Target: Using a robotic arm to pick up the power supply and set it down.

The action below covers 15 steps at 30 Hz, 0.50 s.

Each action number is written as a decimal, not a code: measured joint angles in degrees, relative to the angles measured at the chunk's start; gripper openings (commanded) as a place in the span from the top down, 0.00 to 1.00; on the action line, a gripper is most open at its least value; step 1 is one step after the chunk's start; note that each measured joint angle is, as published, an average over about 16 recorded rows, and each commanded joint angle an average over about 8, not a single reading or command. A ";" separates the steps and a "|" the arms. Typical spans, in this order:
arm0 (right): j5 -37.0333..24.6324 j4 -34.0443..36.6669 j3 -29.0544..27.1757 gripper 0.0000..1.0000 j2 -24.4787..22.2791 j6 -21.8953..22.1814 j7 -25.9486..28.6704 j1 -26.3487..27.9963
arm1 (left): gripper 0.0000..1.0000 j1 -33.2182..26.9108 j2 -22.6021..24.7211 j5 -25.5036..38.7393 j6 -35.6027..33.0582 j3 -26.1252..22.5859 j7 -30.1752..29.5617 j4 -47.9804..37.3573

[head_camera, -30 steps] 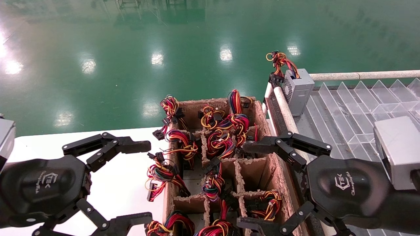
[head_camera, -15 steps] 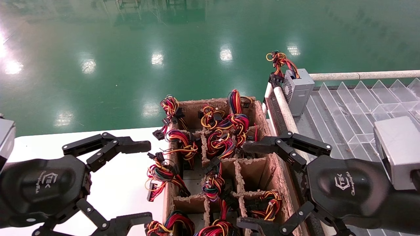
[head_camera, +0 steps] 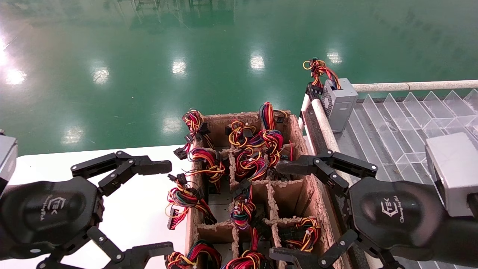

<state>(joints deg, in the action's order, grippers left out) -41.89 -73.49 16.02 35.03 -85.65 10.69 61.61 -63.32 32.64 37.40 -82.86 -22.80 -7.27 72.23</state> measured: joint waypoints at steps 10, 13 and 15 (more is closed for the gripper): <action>0.00 0.00 0.00 0.00 0.00 0.00 0.00 0.00 | 0.00 0.00 0.00 0.00 0.00 0.00 0.00 0.00; 0.00 0.00 0.00 0.00 0.00 -0.01 0.00 0.00 | 0.00 0.00 0.00 0.00 0.00 0.00 0.00 0.00; 0.00 0.00 0.00 0.00 0.00 -0.01 0.00 0.00 | 0.00 0.00 0.00 0.00 0.00 0.00 0.00 0.00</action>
<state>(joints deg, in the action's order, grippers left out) -41.89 -73.49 16.02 35.03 -85.66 10.69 61.61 -63.32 32.64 37.39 -82.86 -22.80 -7.27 72.23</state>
